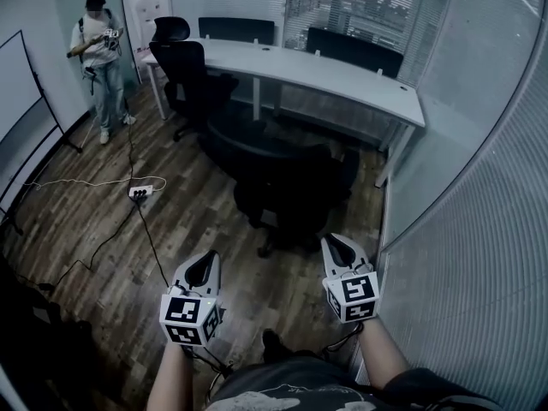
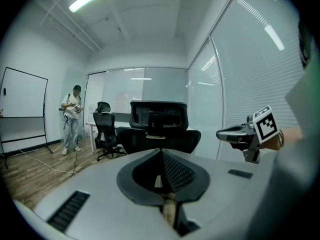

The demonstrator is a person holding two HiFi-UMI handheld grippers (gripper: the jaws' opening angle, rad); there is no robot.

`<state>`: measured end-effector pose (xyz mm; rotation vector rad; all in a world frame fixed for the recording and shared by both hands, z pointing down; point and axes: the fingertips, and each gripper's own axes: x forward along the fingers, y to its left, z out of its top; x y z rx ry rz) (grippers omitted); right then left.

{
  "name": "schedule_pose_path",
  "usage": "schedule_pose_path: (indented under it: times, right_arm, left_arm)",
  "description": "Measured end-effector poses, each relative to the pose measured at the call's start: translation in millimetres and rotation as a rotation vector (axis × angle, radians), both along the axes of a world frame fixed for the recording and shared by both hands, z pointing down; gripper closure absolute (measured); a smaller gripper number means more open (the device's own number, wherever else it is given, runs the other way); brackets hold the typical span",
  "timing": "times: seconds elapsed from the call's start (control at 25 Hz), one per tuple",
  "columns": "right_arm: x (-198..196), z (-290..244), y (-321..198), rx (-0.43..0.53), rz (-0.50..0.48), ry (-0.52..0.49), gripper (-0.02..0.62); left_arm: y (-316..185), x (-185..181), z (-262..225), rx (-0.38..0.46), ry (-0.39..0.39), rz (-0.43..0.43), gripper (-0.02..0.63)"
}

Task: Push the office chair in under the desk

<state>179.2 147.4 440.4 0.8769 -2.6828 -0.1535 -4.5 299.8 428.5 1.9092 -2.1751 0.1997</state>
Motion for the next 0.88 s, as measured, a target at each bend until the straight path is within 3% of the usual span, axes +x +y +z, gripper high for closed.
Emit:
schedule_pose_path:
  times: [0.28, 0.52, 0.68, 0.88]
  right_arm:
    - [-22.9, 1.9, -49.6, 0.04, -0.034, 0.046, 0.566]
    - [-23.3, 3.5, -81.1, 0.07, -0.003, 0.079, 0.558]
    - [-25.3, 8.3, -96.3, 0.104, 0.028, 0.151, 0.444]
    - [-31.5, 21.1, -111.8, 0.132, 0.104, 0.251, 0.363]
  left_arm:
    - [-53.3, -35.2, 4.2, -0.01, 0.02, -0.054, 0.586]
    - [-79.7, -47.0, 8.1, -0.029, -0.003, -0.067, 0.586]
    - [-95.4, -63.0, 9.3, -0.047, -0.023, -0.06, 0.586]
    - [-121.2, -93.9, 15.3, -0.075, -0.145, -0.028, 0.583]
